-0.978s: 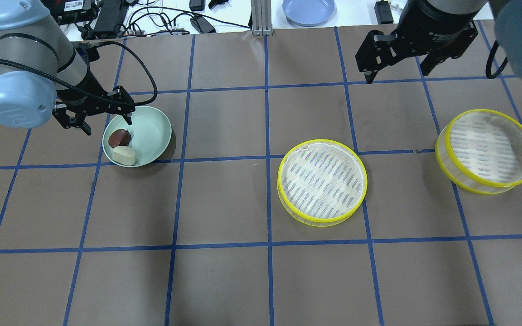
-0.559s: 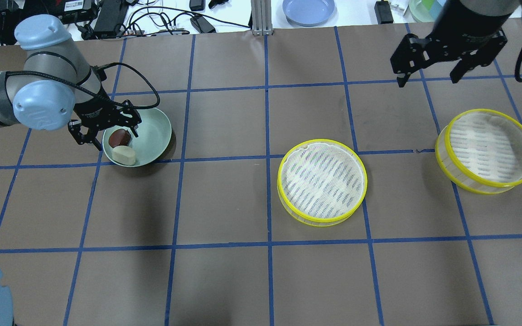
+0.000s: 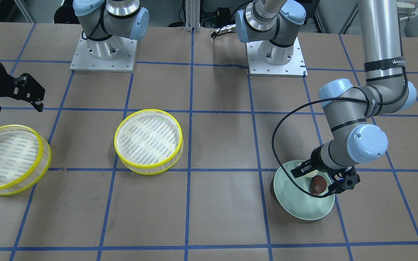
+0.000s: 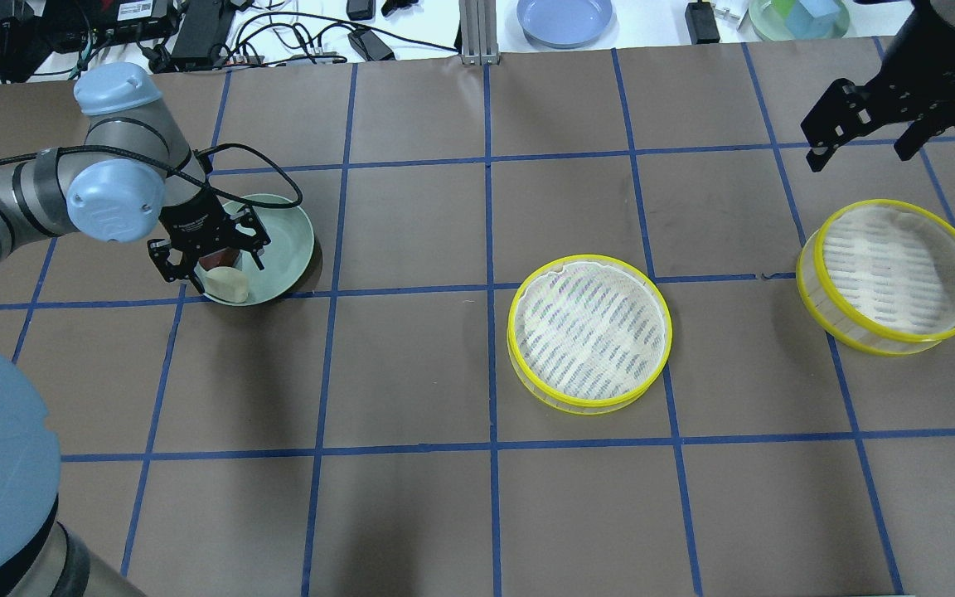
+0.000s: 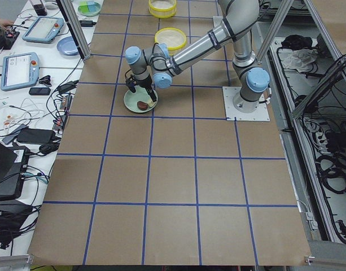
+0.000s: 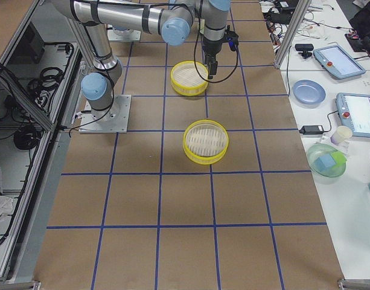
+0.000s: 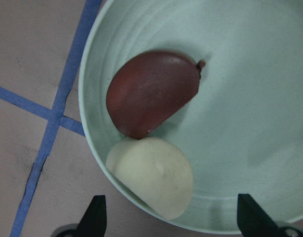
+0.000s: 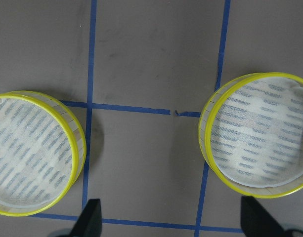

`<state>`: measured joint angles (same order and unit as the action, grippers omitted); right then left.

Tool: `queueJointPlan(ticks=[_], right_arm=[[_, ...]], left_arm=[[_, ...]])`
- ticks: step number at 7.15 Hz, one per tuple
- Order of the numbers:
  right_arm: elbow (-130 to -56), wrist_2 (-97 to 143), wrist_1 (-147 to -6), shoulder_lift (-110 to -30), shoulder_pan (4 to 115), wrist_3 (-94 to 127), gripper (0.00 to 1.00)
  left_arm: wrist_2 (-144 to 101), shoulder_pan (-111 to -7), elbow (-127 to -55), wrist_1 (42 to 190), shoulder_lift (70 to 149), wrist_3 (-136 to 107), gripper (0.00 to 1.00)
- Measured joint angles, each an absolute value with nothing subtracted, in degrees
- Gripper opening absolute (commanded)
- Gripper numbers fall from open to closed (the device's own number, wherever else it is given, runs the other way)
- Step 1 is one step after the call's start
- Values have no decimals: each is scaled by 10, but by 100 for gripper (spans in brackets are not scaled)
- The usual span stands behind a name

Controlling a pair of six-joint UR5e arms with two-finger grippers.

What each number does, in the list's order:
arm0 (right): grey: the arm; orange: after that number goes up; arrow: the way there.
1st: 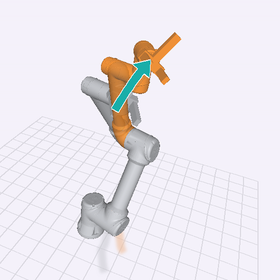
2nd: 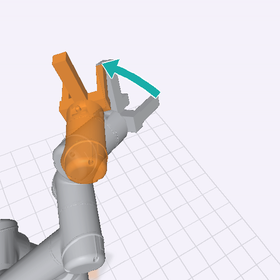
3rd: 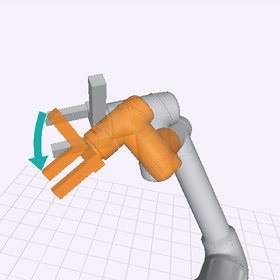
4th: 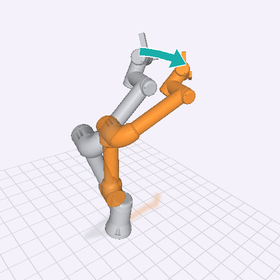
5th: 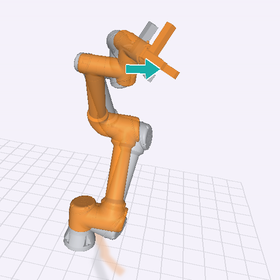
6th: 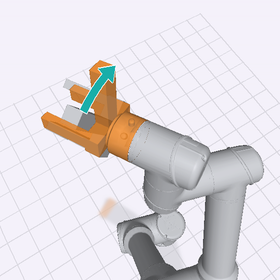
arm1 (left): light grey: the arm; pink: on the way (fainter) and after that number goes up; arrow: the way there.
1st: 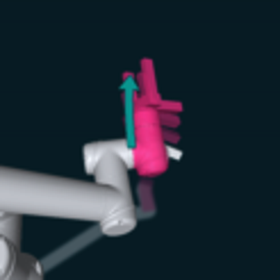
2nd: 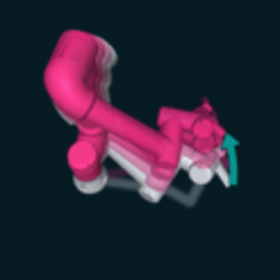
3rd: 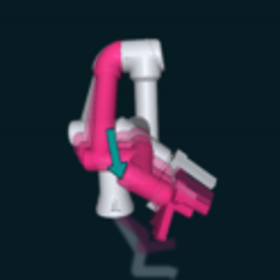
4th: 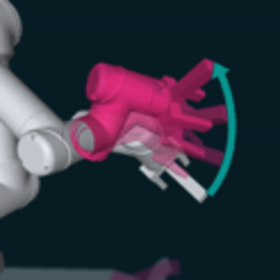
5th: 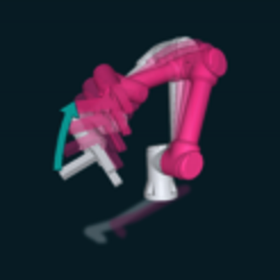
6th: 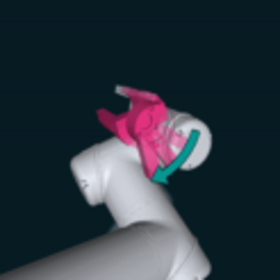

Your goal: Stack buns with steamer

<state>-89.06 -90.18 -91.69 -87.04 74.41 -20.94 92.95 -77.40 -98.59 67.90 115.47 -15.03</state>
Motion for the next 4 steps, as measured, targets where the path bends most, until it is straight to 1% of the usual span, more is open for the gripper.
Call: queueJointPlan(ticks=[1,2,4], right_arm=[[-891,-901,-913,-870,743,-207,100],[-891,-902,-912,-868,742,-207,100],[-891,-915,-919,-851,729,-249,100]], left_arm=[[938,-773,-983,676,1163,-153,13],[950,-772,-981,677,1167,-158,0],[954,-771,-980,684,1169,-163,0]])
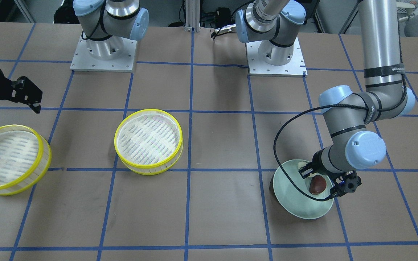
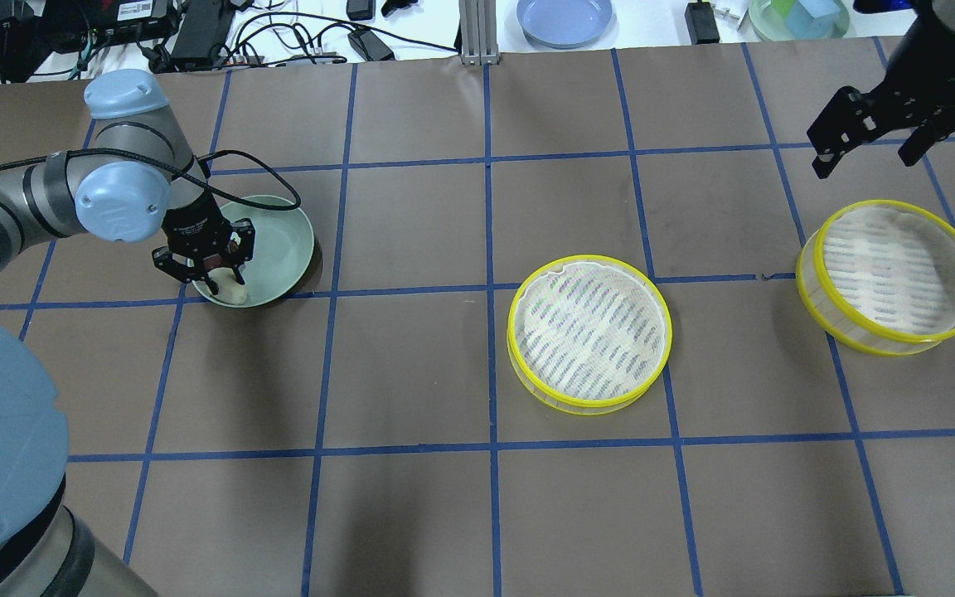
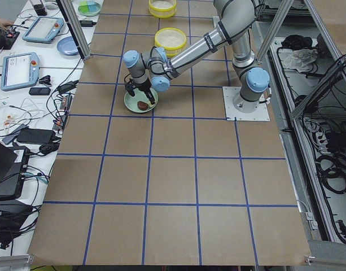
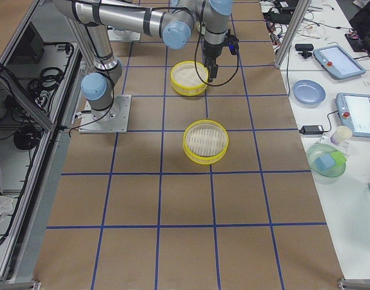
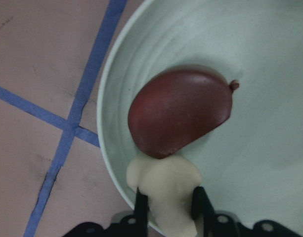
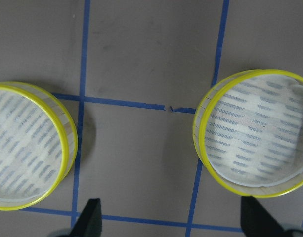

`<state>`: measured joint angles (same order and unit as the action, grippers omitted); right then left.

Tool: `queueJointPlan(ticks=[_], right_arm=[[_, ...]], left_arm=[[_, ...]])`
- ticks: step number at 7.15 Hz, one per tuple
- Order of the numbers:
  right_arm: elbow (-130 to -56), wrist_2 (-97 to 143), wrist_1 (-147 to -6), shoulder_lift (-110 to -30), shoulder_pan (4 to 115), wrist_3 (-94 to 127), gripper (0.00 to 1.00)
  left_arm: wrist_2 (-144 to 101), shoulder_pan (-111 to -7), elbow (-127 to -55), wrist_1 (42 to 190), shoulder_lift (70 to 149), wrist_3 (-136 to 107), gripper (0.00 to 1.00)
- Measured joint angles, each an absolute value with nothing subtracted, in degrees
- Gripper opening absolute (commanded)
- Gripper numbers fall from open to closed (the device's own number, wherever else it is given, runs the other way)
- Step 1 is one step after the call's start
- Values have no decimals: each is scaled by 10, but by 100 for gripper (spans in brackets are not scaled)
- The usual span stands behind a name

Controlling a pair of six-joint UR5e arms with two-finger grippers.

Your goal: Stack buns with steamer

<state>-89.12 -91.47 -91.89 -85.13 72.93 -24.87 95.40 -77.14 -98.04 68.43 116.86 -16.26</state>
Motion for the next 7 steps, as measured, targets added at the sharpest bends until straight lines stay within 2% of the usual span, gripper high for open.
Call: queueJointPlan(ticks=[4,7], right_arm=[[-903,-946,-1020,-734,612,-415,99],[-973,-949,-1179,-684,565,-514,99]], left_arm=[[930,-777,-948,712,1134,-181,0],[841,-839,-896,771,1087,-267,0]])
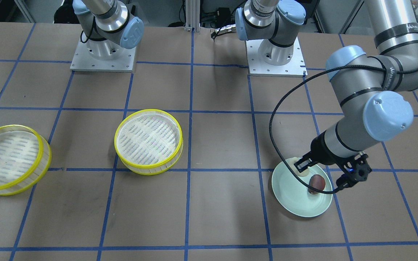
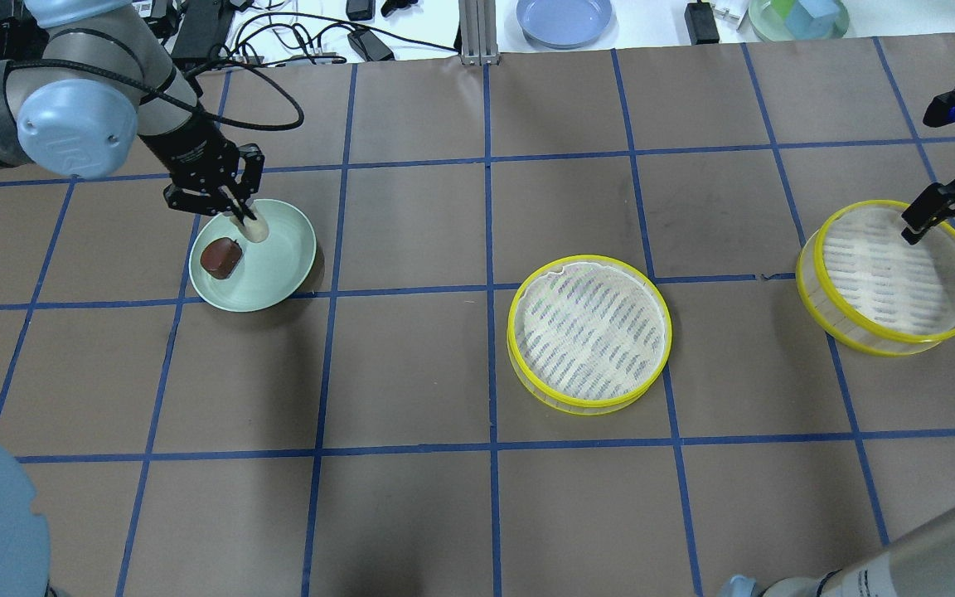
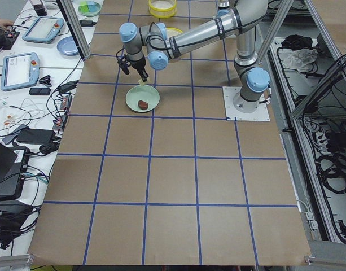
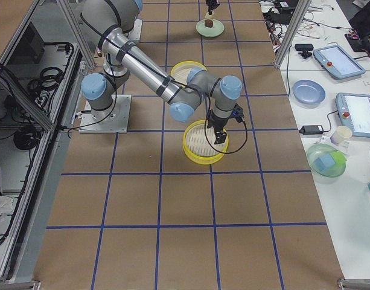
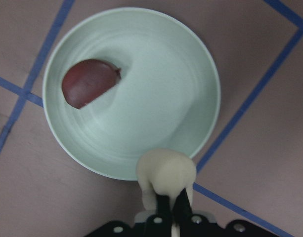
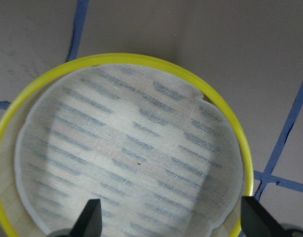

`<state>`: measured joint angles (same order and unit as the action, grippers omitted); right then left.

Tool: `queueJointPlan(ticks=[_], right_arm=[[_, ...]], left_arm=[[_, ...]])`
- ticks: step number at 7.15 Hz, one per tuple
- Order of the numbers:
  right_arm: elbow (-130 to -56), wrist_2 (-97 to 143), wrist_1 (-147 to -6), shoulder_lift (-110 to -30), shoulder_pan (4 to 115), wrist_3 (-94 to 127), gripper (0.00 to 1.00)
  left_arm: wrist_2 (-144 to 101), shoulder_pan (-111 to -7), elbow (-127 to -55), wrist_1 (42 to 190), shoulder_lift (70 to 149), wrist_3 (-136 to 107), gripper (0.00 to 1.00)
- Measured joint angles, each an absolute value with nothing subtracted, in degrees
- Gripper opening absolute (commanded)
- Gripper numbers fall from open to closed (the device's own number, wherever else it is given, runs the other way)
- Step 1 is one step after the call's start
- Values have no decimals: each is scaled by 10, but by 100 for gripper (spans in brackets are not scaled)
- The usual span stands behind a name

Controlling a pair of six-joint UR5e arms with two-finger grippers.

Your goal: Stack buns with steamer

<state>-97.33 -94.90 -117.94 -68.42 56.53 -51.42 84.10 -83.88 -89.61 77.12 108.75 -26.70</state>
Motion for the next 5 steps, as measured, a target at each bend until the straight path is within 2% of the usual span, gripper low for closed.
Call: queueJointPlan(ticks=[1,3,4,5], right_arm=[[-990,-948,-1226,-669,548,-546,97],[-998,-945,-1262,-653,529,-581,77],[-998,-945,-1273,-647,526,-594,49],[-998,-943,-1280,-641,521,-598,7]], left_arm=[[814,-894,-893,772,1080,-330,0],[761,-991,-895,740,1080,-417,0],[747,-1033,-897,727,1086,-437,0],[737,-1069,-904,716,1093,-445,0]])
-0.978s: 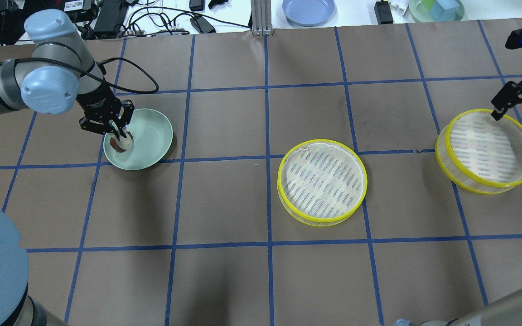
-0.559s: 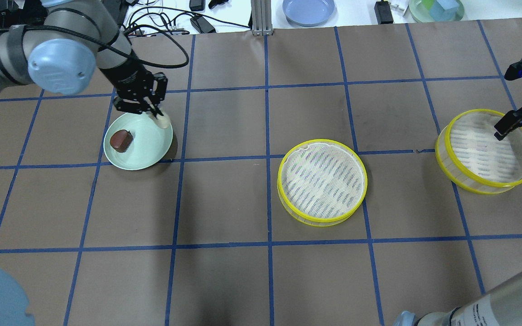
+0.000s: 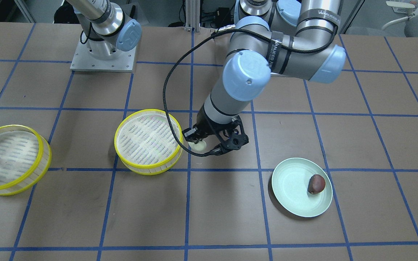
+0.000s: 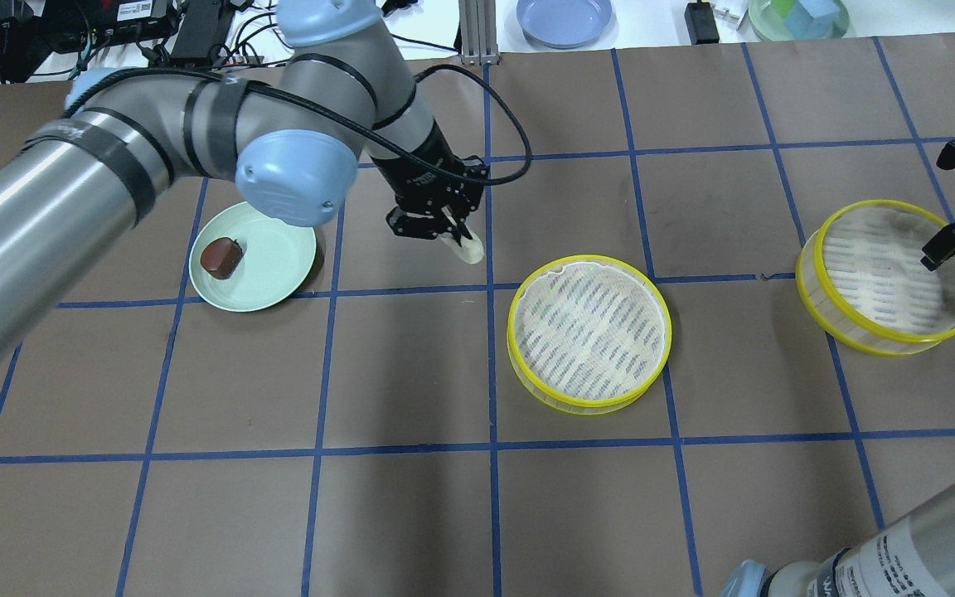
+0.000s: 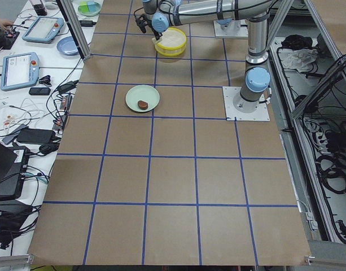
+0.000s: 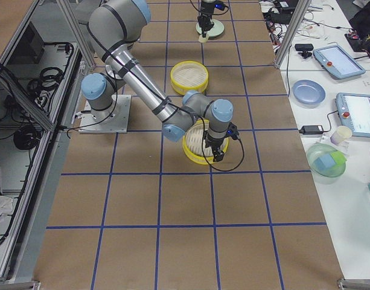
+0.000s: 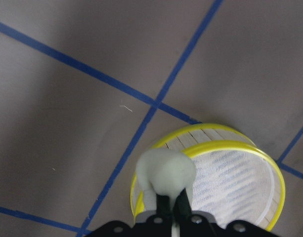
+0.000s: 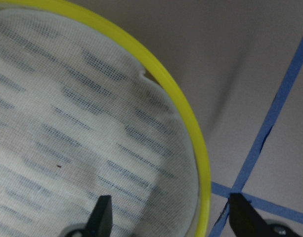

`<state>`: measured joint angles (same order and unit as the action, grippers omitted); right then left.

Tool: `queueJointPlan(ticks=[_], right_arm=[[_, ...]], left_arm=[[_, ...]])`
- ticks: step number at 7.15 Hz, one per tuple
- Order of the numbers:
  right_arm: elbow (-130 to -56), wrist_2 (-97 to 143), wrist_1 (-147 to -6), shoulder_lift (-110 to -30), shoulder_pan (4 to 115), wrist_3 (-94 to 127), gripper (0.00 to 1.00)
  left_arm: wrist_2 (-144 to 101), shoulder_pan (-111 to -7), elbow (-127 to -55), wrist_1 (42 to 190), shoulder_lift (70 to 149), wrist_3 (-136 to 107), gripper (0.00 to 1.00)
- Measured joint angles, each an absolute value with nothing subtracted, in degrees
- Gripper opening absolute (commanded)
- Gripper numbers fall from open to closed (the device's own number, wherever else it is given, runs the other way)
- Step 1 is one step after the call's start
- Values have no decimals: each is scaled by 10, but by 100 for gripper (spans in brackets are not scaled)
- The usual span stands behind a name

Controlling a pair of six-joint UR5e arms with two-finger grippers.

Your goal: Stack buns with steamer

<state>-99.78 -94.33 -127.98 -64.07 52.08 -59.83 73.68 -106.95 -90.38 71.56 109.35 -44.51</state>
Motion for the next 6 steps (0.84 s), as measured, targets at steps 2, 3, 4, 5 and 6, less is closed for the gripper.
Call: queueJointPlan(ticks=[2,3,4,5,6], right_arm=[[-998,-944,-1282,-636,513,-598,0],[-997,-945,-1280,-636,511,-595,0],[-997,-946,-1277,-637,511,-592,0],[-995,-945,-1268,-642,511,-585,0],[-991,-945,-1232,-657,512,-567,0]], left_arm=[[725,-1118,-942,654,1107,-453,0],[723,-1127,-960,624,1114,-458,14],[721,-1135,-968,612,1121,-463,41],[721,-1144,-972,607,1127,-475,93],[720,-1152,-974,606,1132,-495,100]])
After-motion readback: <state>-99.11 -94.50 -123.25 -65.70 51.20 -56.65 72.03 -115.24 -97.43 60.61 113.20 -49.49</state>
